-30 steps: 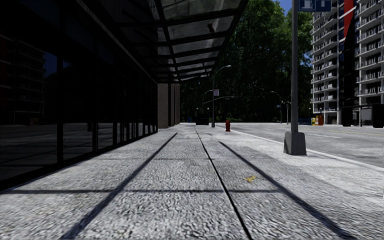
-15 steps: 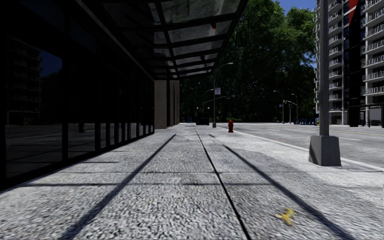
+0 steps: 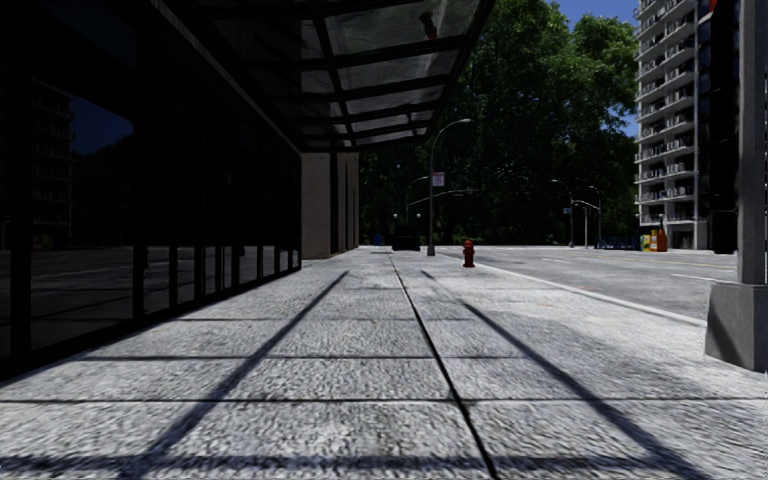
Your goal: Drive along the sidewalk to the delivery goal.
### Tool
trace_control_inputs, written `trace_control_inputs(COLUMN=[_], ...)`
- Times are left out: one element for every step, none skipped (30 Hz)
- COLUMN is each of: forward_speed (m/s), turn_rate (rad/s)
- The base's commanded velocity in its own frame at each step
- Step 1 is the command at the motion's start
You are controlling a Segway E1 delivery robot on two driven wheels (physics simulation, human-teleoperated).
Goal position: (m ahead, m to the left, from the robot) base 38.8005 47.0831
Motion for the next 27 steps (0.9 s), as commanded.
trace_control_inputs(forward_speed=[2.0, 2.0, 2.0, 2.0, 2.0, 2.0, 2.0, 2.0, 2.0, 2.0, 2.0, 2.0, 2.0, 2.0, 2.0, 2.0, 2.0, 2.0, 2.0, 2.0, 2.0, 2.0, 2.0, 2.0, 2.0, 2.0, 2.0], turn_rate=[0.0, 0.0, 0.0, 0.0, 0.0, 0.0, 0.0, 0.0, 0.0, 0.0, 0.0, 0.0, 0.0, 0.0, 0.0, 0.0, 0.0, 0.0, 0.0, 0.0, 0.0, 0.0, 0.0, 0.0, 0.0, 0.0, 0.0])
